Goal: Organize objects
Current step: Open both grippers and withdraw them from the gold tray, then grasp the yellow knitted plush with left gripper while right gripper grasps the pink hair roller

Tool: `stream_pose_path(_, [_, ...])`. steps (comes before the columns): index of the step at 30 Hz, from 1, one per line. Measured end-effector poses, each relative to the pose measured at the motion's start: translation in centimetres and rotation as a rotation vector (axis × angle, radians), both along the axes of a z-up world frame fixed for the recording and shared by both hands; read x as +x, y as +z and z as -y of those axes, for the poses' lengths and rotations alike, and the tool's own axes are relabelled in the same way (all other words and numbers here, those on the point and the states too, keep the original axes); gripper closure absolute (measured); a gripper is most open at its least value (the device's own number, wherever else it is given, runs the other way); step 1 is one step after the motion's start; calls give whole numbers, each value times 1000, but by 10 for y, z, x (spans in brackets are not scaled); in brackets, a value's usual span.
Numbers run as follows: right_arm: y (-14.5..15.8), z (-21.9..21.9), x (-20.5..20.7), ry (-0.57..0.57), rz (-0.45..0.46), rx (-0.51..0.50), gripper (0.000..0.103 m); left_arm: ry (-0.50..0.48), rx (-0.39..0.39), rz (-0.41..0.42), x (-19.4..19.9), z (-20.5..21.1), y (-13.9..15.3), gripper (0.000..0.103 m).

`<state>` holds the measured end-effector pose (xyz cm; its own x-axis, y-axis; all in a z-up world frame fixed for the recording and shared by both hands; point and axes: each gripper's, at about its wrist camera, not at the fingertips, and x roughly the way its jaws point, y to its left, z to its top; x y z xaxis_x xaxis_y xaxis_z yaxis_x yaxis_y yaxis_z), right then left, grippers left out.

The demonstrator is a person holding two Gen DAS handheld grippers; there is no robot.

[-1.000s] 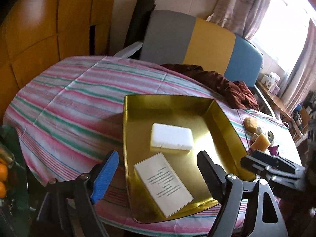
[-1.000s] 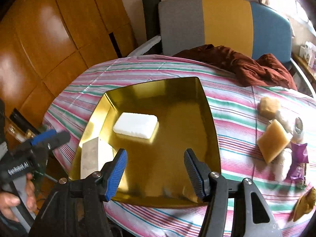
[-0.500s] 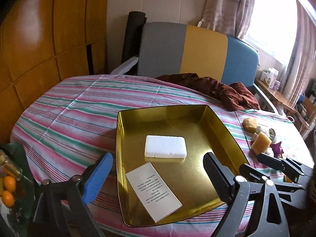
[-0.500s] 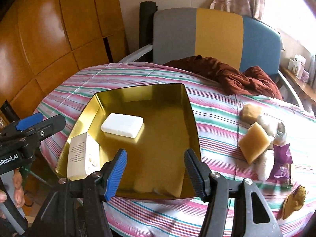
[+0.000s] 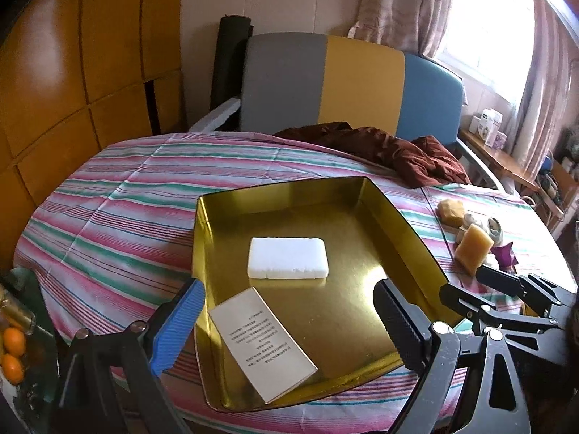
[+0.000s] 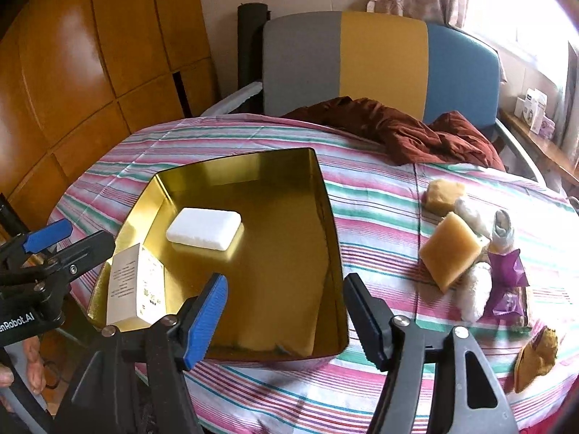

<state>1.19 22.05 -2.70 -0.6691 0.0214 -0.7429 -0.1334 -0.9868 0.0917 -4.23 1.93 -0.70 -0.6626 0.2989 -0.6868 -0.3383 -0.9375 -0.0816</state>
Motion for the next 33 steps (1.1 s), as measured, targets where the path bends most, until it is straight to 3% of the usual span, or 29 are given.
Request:
stream_pose_path(19, [-15, -76, 38, -184, 69, -58, 36, -142, -1, 29, 4, -43, -4, 8])
stream_pose_path(26, [3, -156, 93, -387, 59, -91, 36, -230, -2, 25, 8, -72, 0, 8])
stream_pose_path(33, [20, -228, 158, -585, 71, -68, 36, -373, -1, 18, 15, -128, 2, 10])
